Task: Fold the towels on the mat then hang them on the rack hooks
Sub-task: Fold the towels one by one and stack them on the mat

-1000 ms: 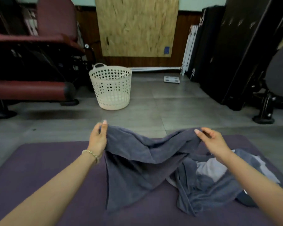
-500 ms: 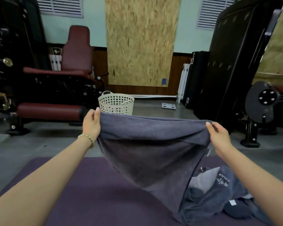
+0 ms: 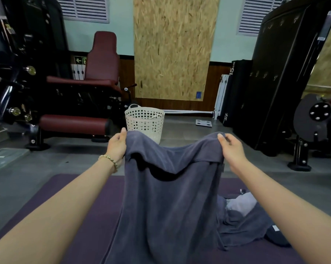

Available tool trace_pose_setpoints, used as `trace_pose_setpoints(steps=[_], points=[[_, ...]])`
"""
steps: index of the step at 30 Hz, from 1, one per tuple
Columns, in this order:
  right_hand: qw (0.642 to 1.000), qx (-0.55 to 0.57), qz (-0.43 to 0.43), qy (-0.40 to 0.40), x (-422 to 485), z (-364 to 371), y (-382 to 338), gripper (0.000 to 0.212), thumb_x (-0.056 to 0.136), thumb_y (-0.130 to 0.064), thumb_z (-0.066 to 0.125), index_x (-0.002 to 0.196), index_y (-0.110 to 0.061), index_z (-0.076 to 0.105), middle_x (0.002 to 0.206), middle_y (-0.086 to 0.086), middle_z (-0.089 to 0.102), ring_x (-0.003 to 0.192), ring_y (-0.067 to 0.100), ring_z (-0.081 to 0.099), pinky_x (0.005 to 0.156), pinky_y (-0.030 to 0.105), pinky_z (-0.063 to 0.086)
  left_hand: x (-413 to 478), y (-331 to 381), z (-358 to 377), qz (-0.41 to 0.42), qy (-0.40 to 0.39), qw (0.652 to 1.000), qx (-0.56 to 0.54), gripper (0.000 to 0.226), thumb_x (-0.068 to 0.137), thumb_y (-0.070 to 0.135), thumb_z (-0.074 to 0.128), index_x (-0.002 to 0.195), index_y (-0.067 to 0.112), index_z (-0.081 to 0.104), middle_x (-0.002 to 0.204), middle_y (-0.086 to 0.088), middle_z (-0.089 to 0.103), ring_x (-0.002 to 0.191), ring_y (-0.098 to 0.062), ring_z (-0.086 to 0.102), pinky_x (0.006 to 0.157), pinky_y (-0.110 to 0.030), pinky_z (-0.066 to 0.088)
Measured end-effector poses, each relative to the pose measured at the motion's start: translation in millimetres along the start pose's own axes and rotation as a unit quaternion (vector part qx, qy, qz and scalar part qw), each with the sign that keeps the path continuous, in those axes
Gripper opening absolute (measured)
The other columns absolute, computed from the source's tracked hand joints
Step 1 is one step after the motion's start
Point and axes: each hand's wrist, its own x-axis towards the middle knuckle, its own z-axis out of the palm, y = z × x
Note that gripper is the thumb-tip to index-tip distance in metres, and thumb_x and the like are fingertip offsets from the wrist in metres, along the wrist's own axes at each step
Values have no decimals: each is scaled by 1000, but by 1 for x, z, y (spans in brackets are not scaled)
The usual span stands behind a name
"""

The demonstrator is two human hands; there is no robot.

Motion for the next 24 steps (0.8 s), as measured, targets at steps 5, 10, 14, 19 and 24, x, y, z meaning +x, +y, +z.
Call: trace_pose_setpoints(steps=[5,10,14,19,24], points=[[995,-60,-11,84,10,-13,21,23,99,-23,49,107,-5,60,88,7,58,85,20,53,67,27,39,0,-21,-42,68,71,987,125,40,99,36,43,65,15,41,67,-2,42,70,-18,38,64,-30,34],[993,-108,-10,-48,5,-21,47,16,97,-25,52,87,-17,61,80,8,62,77,19,55,67,28,41,-1,-28,-54,38,-61,967,245,38,98,36,45,69,12,42,59,-4,36,45,-10,39,50,-24,35],[968,-66,114,-216,-2,-23,58,17,97,-22,52,87,-14,63,75,1,64,58,6,58,49,18,43,-1,-14,-43,-164,-225,943,182,32,97,44,43,89,17,59,65,4,46,41,-2,41,40,-12,39],[939,77,218,-254,31,-10,80,24,95,-19,51,85,-9,70,73,4,71,62,14,66,56,22,54,36,-19,-43,-300,-190,934,-49,34,94,41,46,75,12,51,42,4,46,28,-3,45,32,-8,40],[949,62,257,-173,71,36,151,19,99,-20,47,87,-13,60,63,-4,69,53,5,63,50,18,49,82,-100,-27,-251,-75,961,-83,25,99,27,44,96,5,54,92,-10,61,53,-7,67,51,-14,54]])
